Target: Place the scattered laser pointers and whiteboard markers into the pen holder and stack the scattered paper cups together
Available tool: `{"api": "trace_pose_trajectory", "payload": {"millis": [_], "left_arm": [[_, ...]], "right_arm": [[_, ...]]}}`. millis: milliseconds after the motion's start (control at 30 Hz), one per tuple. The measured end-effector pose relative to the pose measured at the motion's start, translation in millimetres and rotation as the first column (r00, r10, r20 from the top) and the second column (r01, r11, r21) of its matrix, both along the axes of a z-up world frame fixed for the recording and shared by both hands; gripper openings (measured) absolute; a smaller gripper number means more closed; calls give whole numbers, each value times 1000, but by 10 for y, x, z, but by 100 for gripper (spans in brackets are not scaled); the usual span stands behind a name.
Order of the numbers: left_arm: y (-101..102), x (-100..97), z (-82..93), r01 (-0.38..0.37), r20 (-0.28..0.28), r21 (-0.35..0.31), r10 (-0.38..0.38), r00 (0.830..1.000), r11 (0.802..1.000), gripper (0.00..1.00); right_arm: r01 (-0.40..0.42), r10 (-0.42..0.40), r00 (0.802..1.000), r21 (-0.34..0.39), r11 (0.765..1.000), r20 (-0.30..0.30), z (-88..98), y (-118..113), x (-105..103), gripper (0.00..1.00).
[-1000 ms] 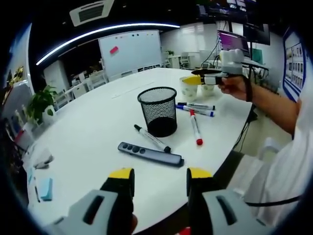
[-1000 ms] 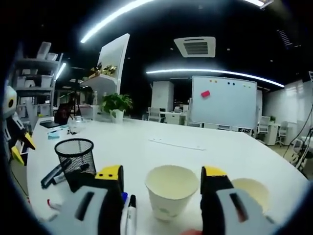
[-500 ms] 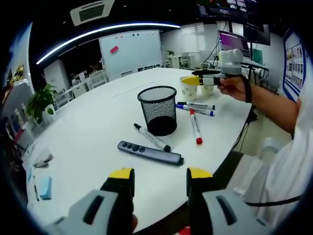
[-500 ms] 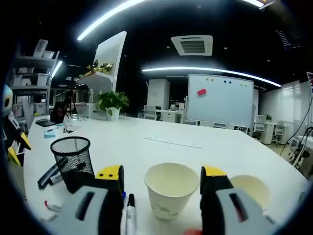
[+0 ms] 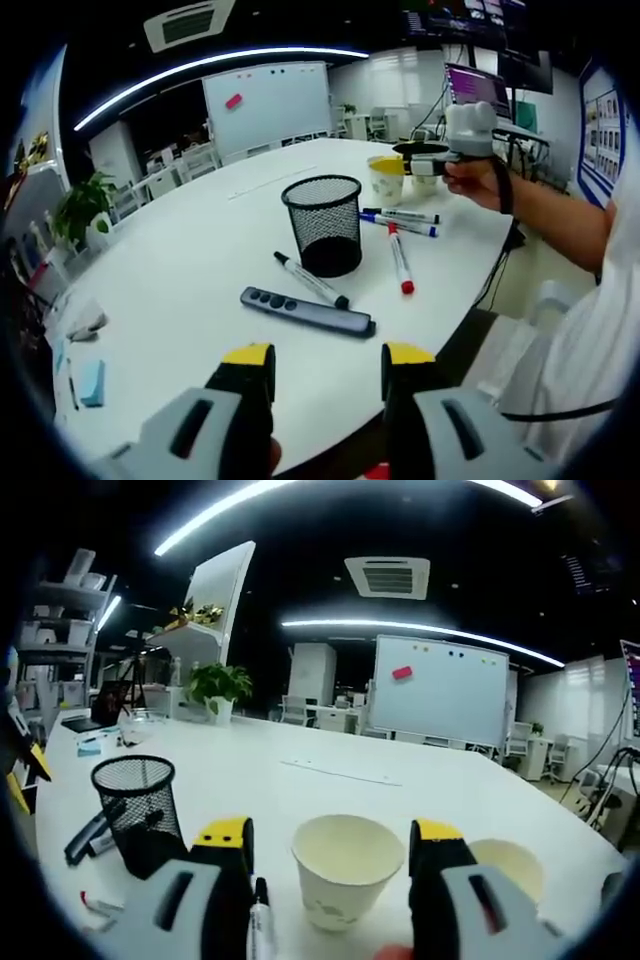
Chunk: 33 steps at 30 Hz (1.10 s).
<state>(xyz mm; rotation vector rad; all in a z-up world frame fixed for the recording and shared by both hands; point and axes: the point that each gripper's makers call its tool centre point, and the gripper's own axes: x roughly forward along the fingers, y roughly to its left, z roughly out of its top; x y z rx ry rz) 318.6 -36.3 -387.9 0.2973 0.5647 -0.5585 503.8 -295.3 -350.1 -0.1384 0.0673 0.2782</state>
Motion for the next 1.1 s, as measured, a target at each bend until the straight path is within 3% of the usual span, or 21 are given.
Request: {"api": "trace_pose_trajectory", "payload": {"millis": [133, 1100], "left_arm": [[-2, -7, 2, -1, -2, 1, 1, 1000, 1000, 43], [1, -20, -10, 4, -2, 6, -4, 1000, 1000, 43]], "right_arm": [[31, -31, 999, 6, 999, 12, 10, -45, 20, 60], [64, -62, 997, 22, 998, -54, -178, -65, 85, 59]]}}
